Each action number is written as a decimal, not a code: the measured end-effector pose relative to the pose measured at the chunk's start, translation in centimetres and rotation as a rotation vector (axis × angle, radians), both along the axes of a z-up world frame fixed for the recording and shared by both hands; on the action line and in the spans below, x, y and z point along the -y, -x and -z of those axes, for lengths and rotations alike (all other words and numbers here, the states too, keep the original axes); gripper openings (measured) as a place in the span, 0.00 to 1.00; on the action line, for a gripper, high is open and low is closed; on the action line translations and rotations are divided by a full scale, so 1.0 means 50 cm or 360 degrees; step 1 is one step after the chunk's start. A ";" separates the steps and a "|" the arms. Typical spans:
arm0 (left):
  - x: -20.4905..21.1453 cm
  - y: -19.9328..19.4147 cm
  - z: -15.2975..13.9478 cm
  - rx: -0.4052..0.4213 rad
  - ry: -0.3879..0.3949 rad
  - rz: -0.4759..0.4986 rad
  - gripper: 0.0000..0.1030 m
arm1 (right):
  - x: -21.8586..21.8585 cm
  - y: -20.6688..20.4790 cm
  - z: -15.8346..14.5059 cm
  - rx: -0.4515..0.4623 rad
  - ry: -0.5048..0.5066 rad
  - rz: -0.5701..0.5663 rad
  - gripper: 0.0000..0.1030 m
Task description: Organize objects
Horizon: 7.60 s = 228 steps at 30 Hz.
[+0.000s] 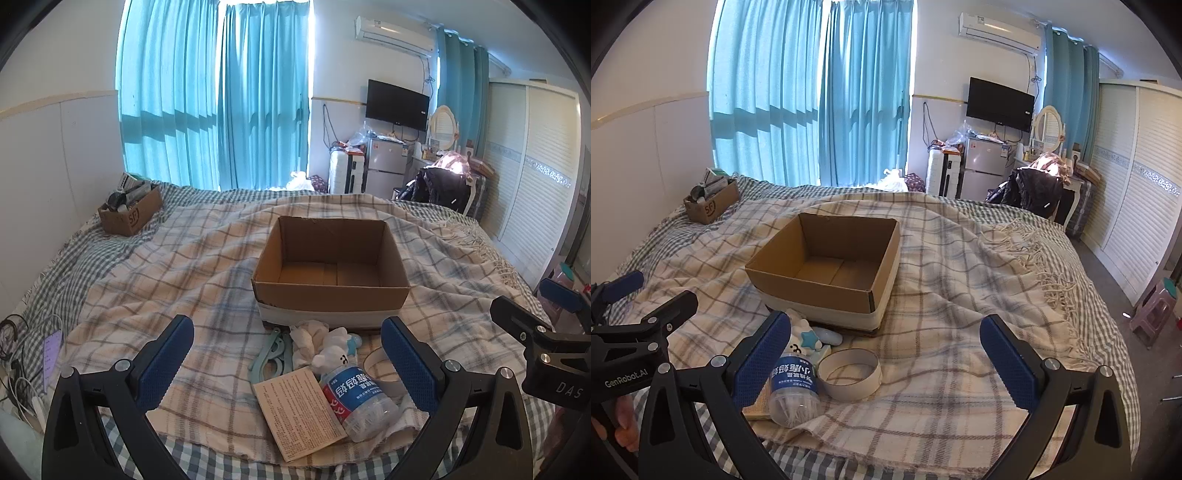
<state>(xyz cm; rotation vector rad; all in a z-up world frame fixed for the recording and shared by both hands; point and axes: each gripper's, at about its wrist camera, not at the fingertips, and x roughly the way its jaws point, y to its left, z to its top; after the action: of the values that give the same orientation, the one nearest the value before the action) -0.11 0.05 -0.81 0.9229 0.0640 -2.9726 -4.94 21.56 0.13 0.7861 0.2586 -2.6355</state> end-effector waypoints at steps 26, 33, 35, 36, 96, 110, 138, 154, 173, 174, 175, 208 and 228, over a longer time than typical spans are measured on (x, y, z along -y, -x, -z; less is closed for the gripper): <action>0.012 0.007 0.012 0.0074 -0.0031 -0.0080 1.00 | 0.007 -0.007 -0.003 0.0001 -0.0001 -0.0036 1.00; 0.013 0.008 0.016 0.0077 -0.0036 -0.0080 1.00 | 0.007 -0.009 -0.003 -0.0002 -0.0001 -0.0038 1.00; 0.014 0.007 0.018 0.0078 -0.0036 -0.0078 1.00 | 0.008 -0.010 -0.004 -0.0001 0.0001 -0.0041 1.00; 0.015 0.007 0.019 0.0077 -0.0035 -0.0080 1.00 | 0.008 -0.010 -0.004 -0.0002 0.0001 -0.0042 1.00; 0.108 0.056 0.258 0.0591 -0.0057 -0.0271 1.00 | 0.188 0.011 0.316 0.0615 -0.0421 -0.0473 0.62; -0.004 0.060 0.258 0.0588 -0.0046 -0.0211 1.00 | 0.072 0.026 0.172 0.0320 -0.0281 -0.0330 0.62; -0.011 0.030 0.260 0.0567 -0.0113 -0.0096 0.73 | 0.052 0.003 0.142 0.0259 -0.0260 -0.0318 0.62; 0.052 0.121 0.057 0.0316 -0.0216 -0.0003 0.73 | 0.102 0.037 -0.012 0.0012 -0.0164 -0.0366 0.62; 0.062 0.450 0.122 0.0361 -0.0027 0.0149 0.73 | 0.261 0.374 0.034 0.0123 -0.0144 -0.0324 0.62; 0.057 0.457 0.136 0.0373 -0.0015 0.0160 0.73 | 0.264 0.388 0.051 0.0145 -0.0147 -0.0315 0.62; 0.053 0.465 0.152 0.0389 0.0002 0.0173 0.73 | 0.265 0.402 0.071 0.0169 -0.0150 -0.0303 0.62; 0.140 0.241 -0.009 0.0166 -0.0106 0.0004 1.00 | 0.084 0.169 -0.158 -0.0070 0.0011 -0.0223 1.00; 0.136 0.217 0.331 0.0676 -0.0150 0.0003 1.00 | 0.143 0.225 0.250 0.0538 -0.0282 -0.0369 1.00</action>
<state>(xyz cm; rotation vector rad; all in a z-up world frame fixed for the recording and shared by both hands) -10.97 -6.77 -17.36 1.5398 0.1928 -2.7235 -16.20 14.40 -12.35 1.1663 0.4622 -2.2423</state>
